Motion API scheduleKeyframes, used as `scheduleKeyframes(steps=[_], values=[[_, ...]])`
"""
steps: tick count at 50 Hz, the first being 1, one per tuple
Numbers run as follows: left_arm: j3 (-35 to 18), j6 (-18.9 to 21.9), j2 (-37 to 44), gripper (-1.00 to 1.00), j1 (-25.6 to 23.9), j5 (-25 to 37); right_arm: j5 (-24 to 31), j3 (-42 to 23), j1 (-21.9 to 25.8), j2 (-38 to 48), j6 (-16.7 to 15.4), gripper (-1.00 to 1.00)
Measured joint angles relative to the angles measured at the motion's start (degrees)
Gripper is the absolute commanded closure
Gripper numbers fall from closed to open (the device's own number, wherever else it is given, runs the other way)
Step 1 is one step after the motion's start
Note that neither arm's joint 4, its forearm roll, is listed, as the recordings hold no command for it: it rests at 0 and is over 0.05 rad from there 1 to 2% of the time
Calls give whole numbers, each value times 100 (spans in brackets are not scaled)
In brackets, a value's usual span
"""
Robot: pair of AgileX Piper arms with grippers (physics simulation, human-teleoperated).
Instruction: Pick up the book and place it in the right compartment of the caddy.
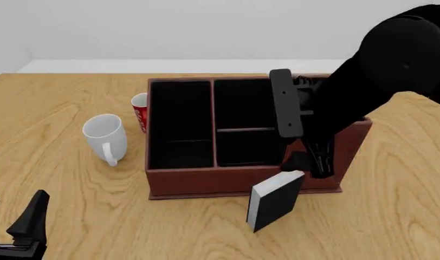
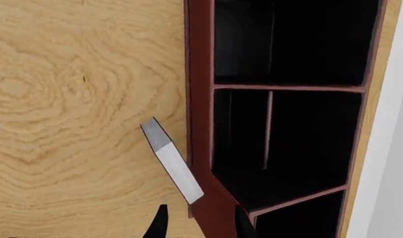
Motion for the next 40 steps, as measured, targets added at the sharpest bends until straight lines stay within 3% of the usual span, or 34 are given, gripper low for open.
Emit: scheduleKeyframes(steps=[40], values=[[0, 0, 0, -100, 0, 0, 3, -92, 402, 598, 27, -100]])
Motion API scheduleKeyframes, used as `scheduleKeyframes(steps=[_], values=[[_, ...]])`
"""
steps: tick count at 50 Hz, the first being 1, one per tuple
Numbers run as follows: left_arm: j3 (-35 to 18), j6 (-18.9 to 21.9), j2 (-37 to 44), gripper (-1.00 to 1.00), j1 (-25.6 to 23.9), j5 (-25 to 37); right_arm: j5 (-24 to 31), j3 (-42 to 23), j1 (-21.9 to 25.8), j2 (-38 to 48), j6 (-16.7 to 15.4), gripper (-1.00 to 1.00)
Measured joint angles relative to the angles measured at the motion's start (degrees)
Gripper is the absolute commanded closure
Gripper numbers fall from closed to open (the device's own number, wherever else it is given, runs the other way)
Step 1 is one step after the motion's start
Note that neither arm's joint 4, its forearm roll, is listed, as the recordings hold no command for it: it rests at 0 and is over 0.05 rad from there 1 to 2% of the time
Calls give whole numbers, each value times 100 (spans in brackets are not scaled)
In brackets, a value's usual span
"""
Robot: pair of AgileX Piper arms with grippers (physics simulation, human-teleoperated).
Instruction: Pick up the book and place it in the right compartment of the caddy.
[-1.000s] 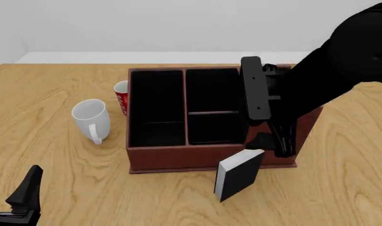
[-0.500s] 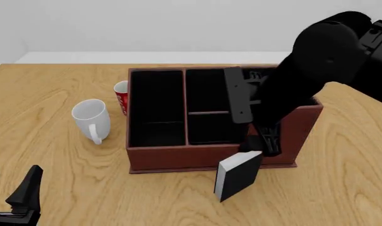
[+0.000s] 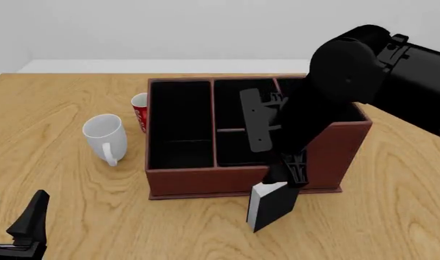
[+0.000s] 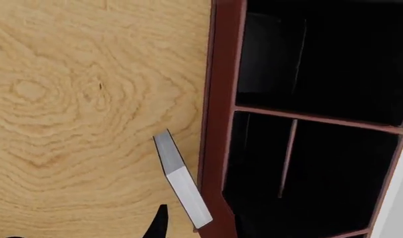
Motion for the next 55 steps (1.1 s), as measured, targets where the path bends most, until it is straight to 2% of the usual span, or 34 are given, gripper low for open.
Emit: scheduleKeyframes(steps=[24, 55], values=[[0, 0, 0, -100, 0, 0, 0, 97, 343, 148, 330, -100], [0, 0, 0, -100, 0, 0, -2, 177, 266, 341, 413, -100]])
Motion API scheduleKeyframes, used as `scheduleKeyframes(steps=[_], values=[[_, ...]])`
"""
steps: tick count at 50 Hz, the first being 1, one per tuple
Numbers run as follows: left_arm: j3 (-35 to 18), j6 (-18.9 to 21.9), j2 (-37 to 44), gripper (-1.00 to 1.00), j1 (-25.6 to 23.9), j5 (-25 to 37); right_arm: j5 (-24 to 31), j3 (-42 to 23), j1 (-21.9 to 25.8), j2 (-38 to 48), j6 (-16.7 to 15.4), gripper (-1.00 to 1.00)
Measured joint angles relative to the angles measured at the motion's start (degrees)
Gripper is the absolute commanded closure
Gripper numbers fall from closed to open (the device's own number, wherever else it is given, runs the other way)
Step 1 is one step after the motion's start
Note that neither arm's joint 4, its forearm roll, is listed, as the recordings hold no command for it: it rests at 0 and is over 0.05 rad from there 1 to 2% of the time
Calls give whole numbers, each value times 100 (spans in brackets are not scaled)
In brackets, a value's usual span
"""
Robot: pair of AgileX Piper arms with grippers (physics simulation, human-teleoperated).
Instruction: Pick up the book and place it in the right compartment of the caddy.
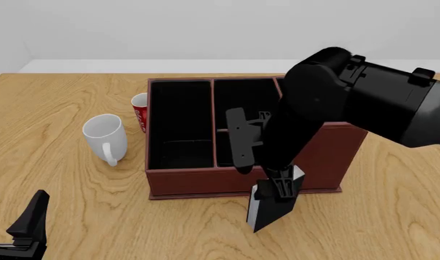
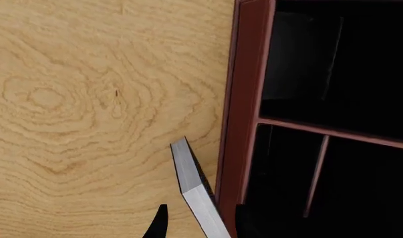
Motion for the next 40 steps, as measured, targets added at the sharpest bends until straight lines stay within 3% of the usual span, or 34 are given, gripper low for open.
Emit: scheduleKeyframes(steps=[40], values=[[0, 0, 0, -100, 0, 0, -73, -87, -131, 352, 18, -100]])
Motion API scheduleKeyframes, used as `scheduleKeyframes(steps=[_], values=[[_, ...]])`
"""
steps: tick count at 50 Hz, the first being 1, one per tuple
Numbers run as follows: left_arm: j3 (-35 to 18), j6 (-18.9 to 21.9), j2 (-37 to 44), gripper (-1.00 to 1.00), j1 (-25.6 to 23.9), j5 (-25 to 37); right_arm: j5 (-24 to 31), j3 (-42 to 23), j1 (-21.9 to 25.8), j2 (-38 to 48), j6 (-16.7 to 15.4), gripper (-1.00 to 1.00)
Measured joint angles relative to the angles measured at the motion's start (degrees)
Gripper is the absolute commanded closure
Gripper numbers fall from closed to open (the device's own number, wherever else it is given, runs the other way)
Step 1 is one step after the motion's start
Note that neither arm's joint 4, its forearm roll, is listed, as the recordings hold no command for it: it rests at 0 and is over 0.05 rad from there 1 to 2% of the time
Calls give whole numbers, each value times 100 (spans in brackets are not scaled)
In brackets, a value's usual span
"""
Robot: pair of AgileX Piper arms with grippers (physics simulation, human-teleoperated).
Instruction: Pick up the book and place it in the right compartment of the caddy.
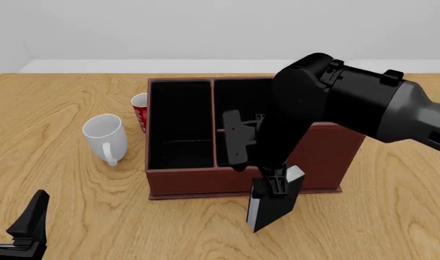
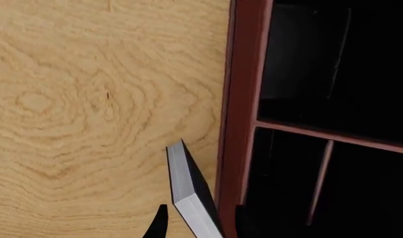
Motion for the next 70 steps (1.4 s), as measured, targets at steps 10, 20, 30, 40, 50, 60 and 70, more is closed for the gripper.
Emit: scheduleKeyframes(steps=[10, 20, 30, 40, 50, 60, 70], values=[[0, 0, 0, -100, 0, 0, -127, 113, 64, 65, 85, -100], [0, 0, 0, -100, 0, 0, -239, 243, 117, 111, 167, -100], [0, 0, 0, -100, 0, 0, -337, 388, 105, 157, 218, -100], [0, 0, 0, -100, 0, 0, -416, 537, -16, 218, 200, -100], [0, 0, 0, -100, 0, 0, -435, 574, -248, 300, 76, -100], [0, 0, 0, -100, 0, 0, -486, 606, -283, 252, -30, 100], [0, 0, 0, -100, 0, 0, -499, 644, -142, 144, 88, 100]])
